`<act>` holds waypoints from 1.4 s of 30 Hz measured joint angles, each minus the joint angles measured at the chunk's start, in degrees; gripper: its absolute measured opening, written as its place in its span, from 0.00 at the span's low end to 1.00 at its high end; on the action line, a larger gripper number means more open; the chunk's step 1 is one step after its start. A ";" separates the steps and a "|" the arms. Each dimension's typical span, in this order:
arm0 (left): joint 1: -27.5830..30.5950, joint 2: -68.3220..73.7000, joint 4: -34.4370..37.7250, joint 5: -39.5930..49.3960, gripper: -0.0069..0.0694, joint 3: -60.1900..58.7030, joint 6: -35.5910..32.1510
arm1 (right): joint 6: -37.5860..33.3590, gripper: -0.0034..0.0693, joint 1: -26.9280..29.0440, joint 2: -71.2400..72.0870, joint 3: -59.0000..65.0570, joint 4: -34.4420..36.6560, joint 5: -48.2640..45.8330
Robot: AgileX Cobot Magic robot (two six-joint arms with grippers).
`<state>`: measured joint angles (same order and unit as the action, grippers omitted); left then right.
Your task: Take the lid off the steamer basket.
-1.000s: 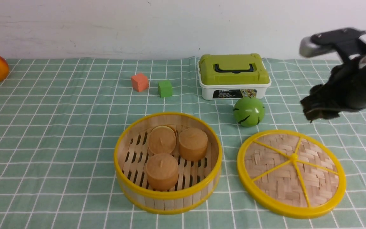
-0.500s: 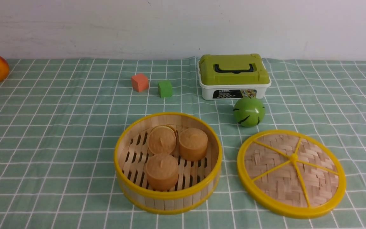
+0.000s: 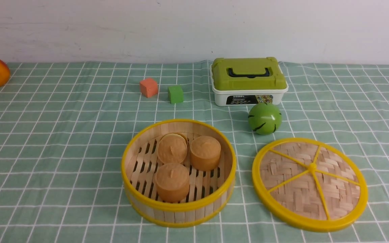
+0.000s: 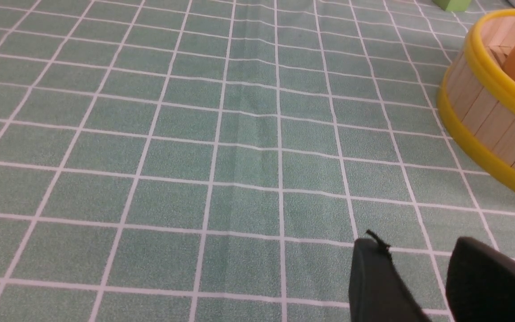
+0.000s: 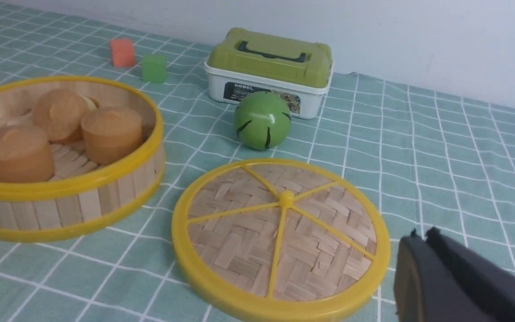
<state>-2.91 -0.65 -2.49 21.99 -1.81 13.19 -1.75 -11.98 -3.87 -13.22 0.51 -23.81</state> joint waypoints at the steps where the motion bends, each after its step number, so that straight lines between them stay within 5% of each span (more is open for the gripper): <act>1: 0.00 0.00 0.00 0.00 0.40 0.00 0.00 | 0.77 0.02 0.00 0.12 0.95 -0.51 1.17; 6: 0.00 0.00 0.00 0.00 0.40 0.00 0.00 | 7.46 0.02 4.44 0.43 13.84 -2.29 17.82; 16: 0.00 0.00 0.00 0.16 0.40 0.00 0.00 | 9.39 0.02 15.99 4.45 14.77 -3.68 9.35; 42: 0.00 0.00 0.00 0.41 0.40 0.00 0.00 | 10.28 0.04 12.53 4.45 14.42 -3.74 2.30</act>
<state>-2.91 -0.65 -2.49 22.40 -1.81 13.19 8.53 0.55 0.58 1.20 -3.23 -21.51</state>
